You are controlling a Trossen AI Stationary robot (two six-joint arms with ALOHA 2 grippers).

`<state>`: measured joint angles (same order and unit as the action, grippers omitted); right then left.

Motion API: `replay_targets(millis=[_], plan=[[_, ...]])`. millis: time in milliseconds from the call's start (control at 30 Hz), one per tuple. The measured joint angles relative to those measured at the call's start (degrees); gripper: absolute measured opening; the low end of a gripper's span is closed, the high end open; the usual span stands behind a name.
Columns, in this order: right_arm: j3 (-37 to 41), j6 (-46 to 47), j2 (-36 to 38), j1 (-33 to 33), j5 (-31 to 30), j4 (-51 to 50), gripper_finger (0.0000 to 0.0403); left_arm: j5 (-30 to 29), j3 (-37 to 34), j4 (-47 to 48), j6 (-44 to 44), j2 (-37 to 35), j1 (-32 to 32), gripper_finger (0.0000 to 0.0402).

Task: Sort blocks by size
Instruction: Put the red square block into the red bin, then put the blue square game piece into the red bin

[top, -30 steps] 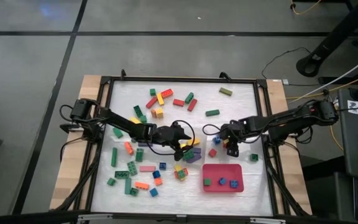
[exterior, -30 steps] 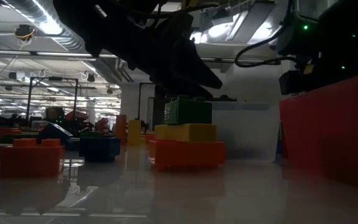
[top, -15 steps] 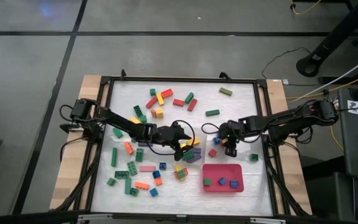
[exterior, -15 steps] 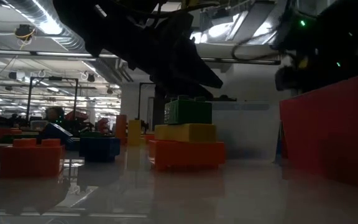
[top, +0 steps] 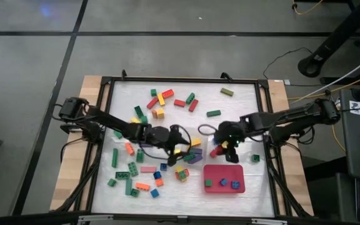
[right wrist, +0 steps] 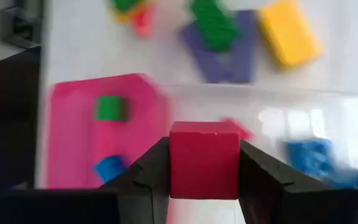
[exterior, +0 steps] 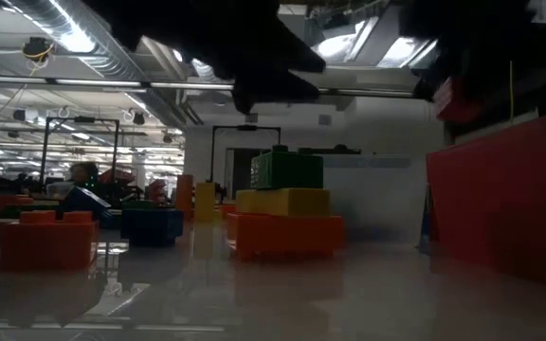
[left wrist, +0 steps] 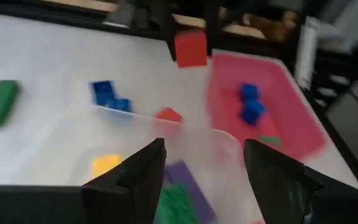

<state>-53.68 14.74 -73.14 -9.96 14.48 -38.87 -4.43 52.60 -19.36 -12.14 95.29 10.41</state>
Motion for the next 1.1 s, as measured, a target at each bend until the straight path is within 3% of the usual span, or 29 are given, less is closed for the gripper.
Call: replay_targets(millis=[200,467,767,1100], plan=[[-0.03,0.0,-0.13,-9.6,-0.16,1.72,0.0146,0.05,0.0,4.76,0.52,-1.53,5.07,0.0205],[-0.01,3.6,-0.24,-18.31,-7.9,1.92,0.0164,-0.06,-0.04,7.38,-0.64,-1.43,10.61,0.0205],[-0.01,7.52,-0.24,-20.55,-7.87,1.9,0.0165,-0.28,0.0,14.5,-6.49,-1.42,13.65,0.0205],[-0.01,7.75,-0.24,-20.41,-7.24,1.54,0.0165,-6.14,0.0,28.37,-7.57,-1.42,13.82,0.0205]])
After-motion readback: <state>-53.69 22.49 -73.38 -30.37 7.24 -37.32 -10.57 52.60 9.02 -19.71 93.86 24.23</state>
